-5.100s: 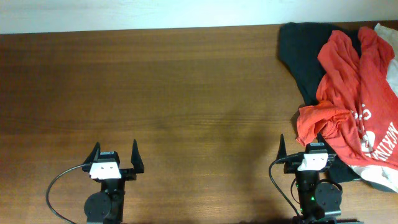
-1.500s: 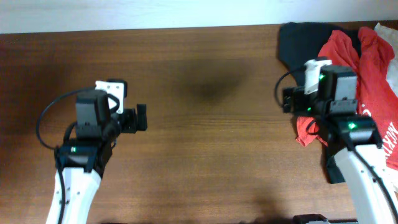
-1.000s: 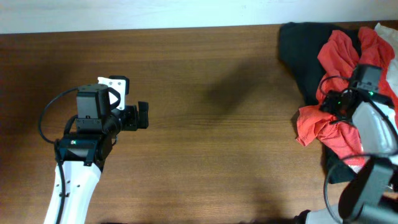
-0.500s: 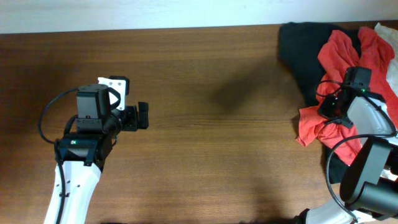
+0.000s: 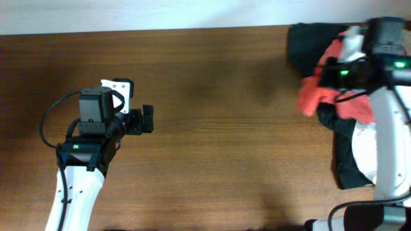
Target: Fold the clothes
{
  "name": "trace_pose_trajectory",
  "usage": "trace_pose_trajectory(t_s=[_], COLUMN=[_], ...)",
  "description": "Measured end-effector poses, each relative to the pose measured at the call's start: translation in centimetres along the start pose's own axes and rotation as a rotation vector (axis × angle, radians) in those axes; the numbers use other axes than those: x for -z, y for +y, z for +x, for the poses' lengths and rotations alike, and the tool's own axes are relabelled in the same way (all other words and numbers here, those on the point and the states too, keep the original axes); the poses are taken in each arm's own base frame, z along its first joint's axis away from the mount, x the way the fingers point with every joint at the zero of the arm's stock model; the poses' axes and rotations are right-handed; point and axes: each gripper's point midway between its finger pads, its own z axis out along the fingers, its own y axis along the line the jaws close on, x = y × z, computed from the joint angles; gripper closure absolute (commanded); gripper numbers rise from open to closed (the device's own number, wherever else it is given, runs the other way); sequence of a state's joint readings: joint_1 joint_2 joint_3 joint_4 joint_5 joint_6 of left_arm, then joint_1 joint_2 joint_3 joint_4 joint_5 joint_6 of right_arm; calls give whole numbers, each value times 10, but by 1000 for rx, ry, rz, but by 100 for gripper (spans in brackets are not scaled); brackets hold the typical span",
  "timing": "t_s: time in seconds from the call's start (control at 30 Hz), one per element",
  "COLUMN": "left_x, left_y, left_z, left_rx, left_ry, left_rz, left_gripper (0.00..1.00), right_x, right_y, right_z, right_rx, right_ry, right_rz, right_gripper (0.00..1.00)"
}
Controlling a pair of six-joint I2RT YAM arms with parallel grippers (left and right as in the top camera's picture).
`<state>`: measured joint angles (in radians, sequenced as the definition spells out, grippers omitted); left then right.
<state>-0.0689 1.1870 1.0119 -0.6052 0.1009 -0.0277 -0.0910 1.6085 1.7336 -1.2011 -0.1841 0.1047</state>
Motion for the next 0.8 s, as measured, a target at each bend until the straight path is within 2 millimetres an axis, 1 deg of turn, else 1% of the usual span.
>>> trace_pose_trajectory(t_s=[0.03,0.1,0.13,0.17,0.27,0.3,0.33,0.37,0.4,0.43,0.47,0.5,0.53,0.57,0.63,0.7,0.8], left_x=[0,0,0,0,0,0,0,0,0,0,0,0,0,0,0,0,0], left_y=[0,0,0,0,0,0,0,0,0,0,0,0,0,0,-2,-6,-17], left_z=[-1,-3,-3,-4,-5,-5,-5,-5,-5,-5,-6,-6,-5,-6,-7,-11,-21], left_rx=[-1,-1,-1,-2,-2,-2,-2,-2,-2,-2,-2,-2,-2,-2,-3,-5,-13], left_ry=[-6,-12,-13,-15,-19,-22,-22,-22,-22,-22,-22,-22,-22,-22,-27,-45,-83], left_rz=[1,1,1,1,2,2,2,2,2,2,2,2,2,2,9,35,100], left_gripper=[1,1,1,1,1,1,1,1,1,1,1,1,1,1,1,1,1], right_x=[-6,-18,-27,-30,-38,-41,-43,-46,-50,-56,-61,-64,-65,-65,-64,-60,-47], right_y=[19,65,107,122,192,220,239,251,264,275,281,283,281,272,255,230,175], right_z=[7,20,29,33,52,65,77,85,92,96,97,91,83,70,50,31,-1], right_rx=[38,107,166,186,300,341,377,399,423,443,456,456,451,439,409,366,262], right_ry=[28,71,80,82,73,79,91,97,95,84,64,29,-7,-46,-84,-107,-135], right_rz=[-25,-84,-134,-154,-254,-294,-318,-332,-339,-335,-321,-301,-278,-237,-178,-121,-24], right_gripper=[96,96,96,96,96,96,96,96,92,62,18,3,0,1,1,1,1])
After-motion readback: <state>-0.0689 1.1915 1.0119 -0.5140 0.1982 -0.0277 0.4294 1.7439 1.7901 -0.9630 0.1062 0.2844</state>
